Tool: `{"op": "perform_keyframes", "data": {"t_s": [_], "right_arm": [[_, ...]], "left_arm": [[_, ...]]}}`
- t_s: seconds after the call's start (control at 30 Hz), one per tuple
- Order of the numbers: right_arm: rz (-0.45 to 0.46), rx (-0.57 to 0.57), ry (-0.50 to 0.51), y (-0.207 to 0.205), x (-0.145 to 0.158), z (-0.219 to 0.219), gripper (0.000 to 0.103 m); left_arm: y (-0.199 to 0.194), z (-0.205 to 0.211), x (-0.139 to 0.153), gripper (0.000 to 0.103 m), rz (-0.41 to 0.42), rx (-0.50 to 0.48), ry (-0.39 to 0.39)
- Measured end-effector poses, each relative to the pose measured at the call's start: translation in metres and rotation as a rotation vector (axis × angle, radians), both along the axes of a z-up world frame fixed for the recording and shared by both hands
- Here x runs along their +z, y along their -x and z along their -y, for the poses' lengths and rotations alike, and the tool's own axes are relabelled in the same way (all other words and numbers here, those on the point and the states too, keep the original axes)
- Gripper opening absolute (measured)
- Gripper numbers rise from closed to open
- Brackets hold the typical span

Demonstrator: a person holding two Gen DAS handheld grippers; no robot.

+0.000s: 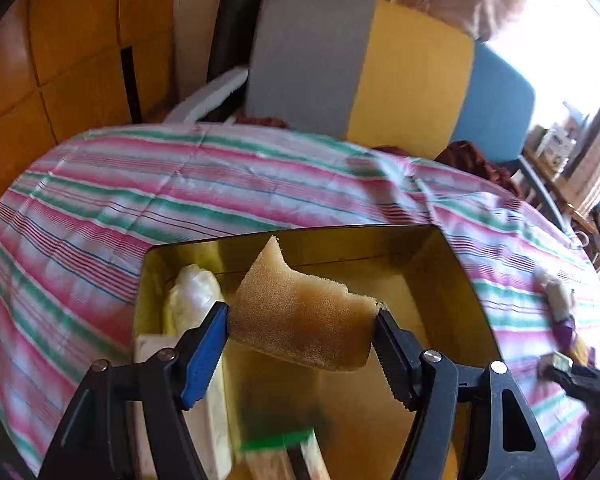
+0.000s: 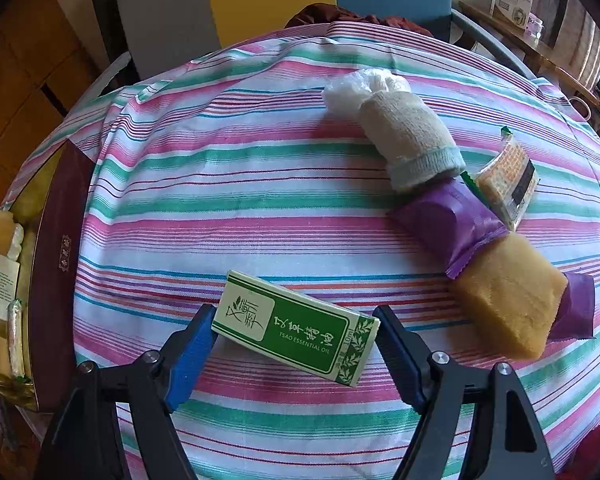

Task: Organize objects
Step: 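Drop the sponge into the tray with the left gripper while the right gripper lifts the green box, then carry the green TEAO box into the gold tray and open the right gripper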

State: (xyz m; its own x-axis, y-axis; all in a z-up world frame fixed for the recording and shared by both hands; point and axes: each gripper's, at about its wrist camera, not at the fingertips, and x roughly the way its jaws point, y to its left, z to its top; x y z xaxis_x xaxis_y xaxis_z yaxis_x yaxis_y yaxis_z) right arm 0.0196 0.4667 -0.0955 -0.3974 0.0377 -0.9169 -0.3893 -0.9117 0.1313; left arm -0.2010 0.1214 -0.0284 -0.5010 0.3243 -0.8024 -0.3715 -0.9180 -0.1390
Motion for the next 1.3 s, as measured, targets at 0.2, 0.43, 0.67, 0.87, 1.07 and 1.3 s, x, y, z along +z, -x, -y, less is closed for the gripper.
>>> {"op": "perform_keyframes", "data": {"t_s": [0.2,0.43,0.67,0.87,1.07,1.3], "right_arm": [[0.0,0.009,0.011,0.0,-0.001,0.0,0.08],[0.0,0.017,0.016,0.003,0.0,0.0,0.08],[-0.003,0.027,-0.003,0.004,0.0,0.002,0.08],[-0.007,0.027,-0.019,0.003,0.001,0.005,0.08],[-0.016,0.016,-0.042,0.001,0.004,0.008,0.08],[-0.091,-0.005,-0.057,-0.001,0.043,0.019,0.08]], "left_arm": [[0.03,-0.016,-0.022,0.073,0.027,0.026,0.055],[0.049,-0.018,-0.035,0.083,0.017,0.064,0.115],[0.028,-0.001,-0.011,0.083,-0.044,0.067,0.081],[-0.042,0.03,0.023,0.083,-0.132,0.051,0.061],[-0.112,0.056,0.033,0.085,-0.199,0.044,0.069],[-0.142,0.079,0.027,0.085,-0.183,0.079,0.064]]}}
